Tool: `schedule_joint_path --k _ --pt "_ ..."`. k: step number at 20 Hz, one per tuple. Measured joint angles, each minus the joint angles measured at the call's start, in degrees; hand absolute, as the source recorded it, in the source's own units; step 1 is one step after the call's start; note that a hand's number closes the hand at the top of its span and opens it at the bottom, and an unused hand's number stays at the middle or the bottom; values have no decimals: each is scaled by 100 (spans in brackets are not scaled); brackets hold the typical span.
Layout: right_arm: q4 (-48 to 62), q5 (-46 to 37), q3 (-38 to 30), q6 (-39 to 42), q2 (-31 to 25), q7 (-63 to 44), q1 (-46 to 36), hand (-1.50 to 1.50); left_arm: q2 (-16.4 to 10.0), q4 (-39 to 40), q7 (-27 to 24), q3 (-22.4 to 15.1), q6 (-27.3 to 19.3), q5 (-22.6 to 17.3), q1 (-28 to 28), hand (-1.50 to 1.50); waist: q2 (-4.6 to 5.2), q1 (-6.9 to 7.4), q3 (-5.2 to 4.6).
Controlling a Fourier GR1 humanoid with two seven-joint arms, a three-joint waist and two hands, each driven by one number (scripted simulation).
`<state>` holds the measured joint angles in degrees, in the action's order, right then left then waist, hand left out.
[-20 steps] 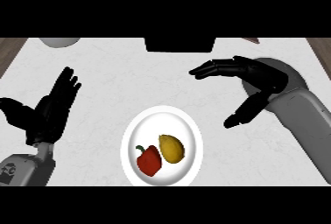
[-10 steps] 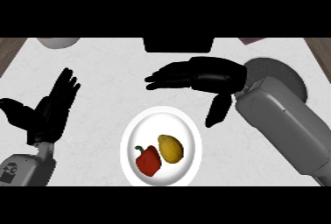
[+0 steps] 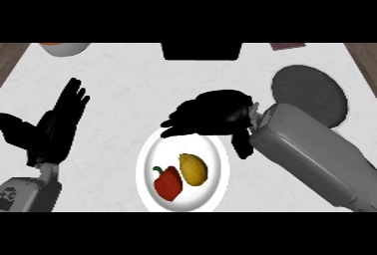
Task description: Pick the lemon from the plate and place it in the pan
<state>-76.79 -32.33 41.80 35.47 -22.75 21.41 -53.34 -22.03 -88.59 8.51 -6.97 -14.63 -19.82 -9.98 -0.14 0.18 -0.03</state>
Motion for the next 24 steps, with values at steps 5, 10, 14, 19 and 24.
schedule_joint_path --k 5,10,14,19,24 --pt "-705 -561 143 146 -232 -51 371 -150 57 -88 35 76 13 99 106 0 -2 -20 2" --pt "-1327 -1222 216 89 -276 -363 644 -150 97 -123 118 131 79 162 104 0 -1 -29 3" --pt "-1706 -1626 168 189 -77 -609 948 -150 223 1 -32 177 164 277 180 0 3 -23 3" --pt "-1884 -2021 145 356 313 -687 1262 -150 265 -130 117 312 252 341 150 0 7 -8 3" --pt "-1810 -2476 161 714 811 -994 1307 -150 422 -114 245 318 224 507 46 0 9 -5 3"
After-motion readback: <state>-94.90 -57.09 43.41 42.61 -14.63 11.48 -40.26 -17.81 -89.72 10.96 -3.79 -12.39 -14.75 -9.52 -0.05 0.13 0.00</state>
